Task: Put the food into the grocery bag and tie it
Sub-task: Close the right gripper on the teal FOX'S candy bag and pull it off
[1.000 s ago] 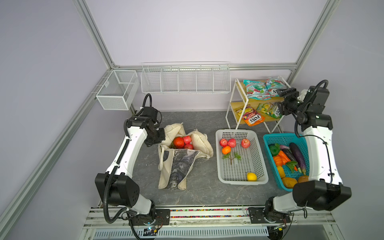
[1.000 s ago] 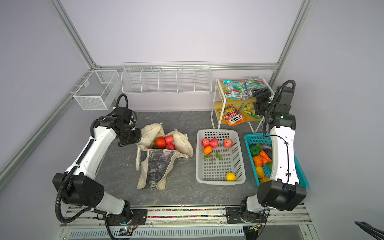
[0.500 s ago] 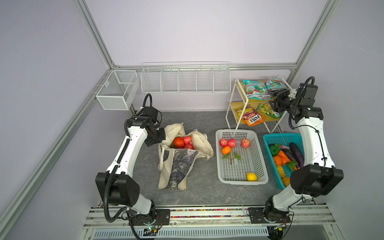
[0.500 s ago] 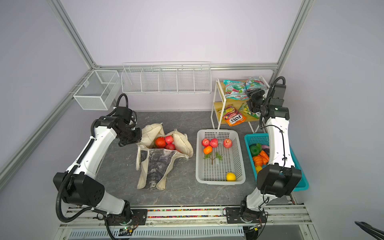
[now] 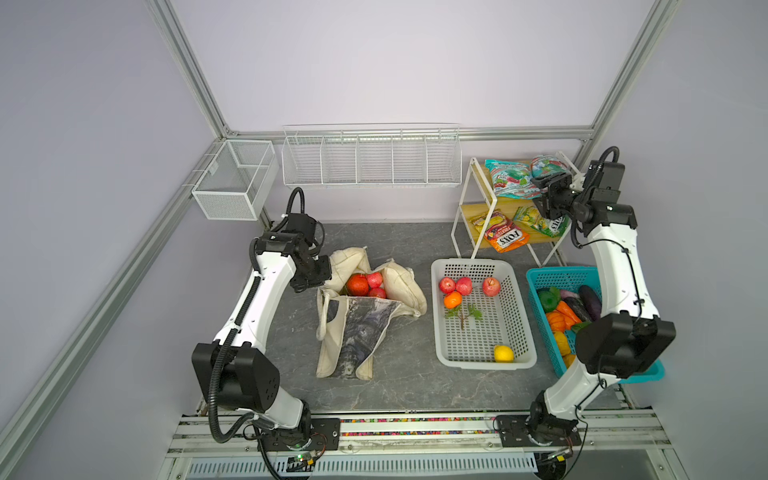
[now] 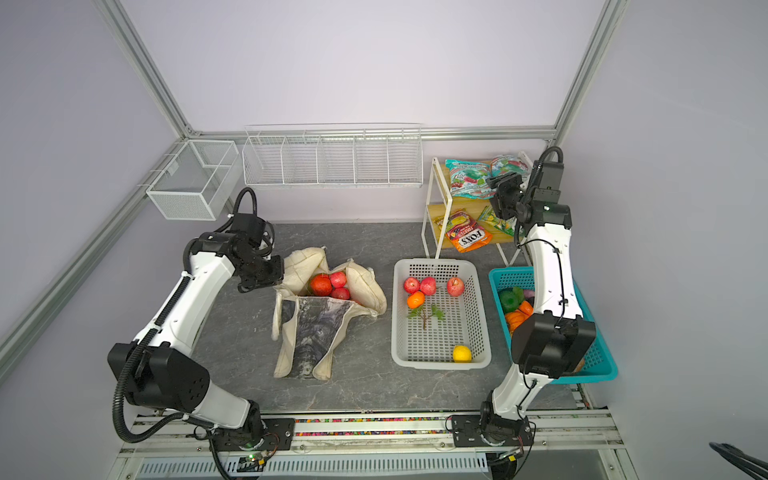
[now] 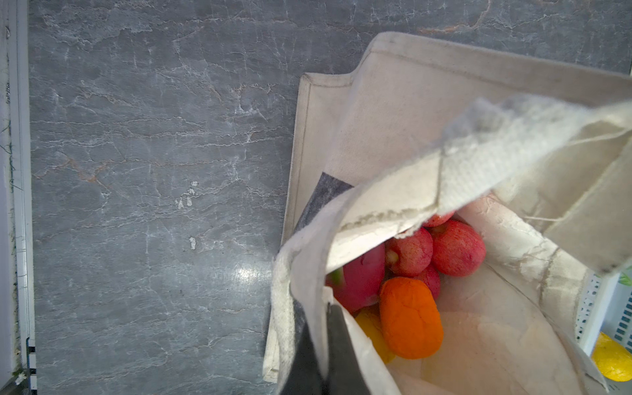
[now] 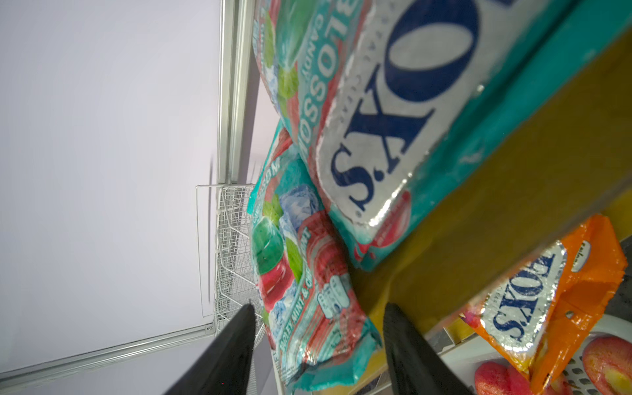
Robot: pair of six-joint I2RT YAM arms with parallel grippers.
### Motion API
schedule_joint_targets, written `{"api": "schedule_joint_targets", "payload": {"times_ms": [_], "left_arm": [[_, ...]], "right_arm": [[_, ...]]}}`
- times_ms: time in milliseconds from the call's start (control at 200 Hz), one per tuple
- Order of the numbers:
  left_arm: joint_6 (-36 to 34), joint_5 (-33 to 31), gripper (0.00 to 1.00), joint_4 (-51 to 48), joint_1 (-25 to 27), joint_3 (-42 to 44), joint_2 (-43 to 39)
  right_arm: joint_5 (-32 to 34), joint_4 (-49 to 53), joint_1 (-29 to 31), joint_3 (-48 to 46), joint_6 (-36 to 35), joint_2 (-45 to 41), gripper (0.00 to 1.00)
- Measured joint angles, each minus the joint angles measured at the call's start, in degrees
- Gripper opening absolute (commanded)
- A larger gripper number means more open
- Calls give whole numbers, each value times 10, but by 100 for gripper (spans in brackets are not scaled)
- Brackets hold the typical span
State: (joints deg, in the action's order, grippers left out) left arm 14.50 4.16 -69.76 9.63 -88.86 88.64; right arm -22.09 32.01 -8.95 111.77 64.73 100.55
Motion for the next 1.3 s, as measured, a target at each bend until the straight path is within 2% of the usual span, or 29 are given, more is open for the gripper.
{"api": "schedule_joint_targets", "payload": {"times_ms": [535, 625, 870, 1020, 1095, 1300], "left_arm": [[0, 2, 0, 2, 0, -12, 16], [0, 2, 0, 2, 0, -13, 16], [0, 2, 0, 2, 0, -13, 18], [0, 2, 0, 2, 0, -13, 18], [0, 2, 0, 2, 0, -13, 18], [0, 2, 0, 2, 0, -13, 18]], "right_arm": [[19, 1, 13, 16, -9, 16, 59], [24, -2, 13, 16, -11, 18, 53], [32, -3, 13, 9, -16, 24, 25], [28, -10, 16, 9, -12, 27, 12], [26, -12, 19, 12, -11, 27, 7], [16, -12, 27, 59, -16, 33, 7]]}}
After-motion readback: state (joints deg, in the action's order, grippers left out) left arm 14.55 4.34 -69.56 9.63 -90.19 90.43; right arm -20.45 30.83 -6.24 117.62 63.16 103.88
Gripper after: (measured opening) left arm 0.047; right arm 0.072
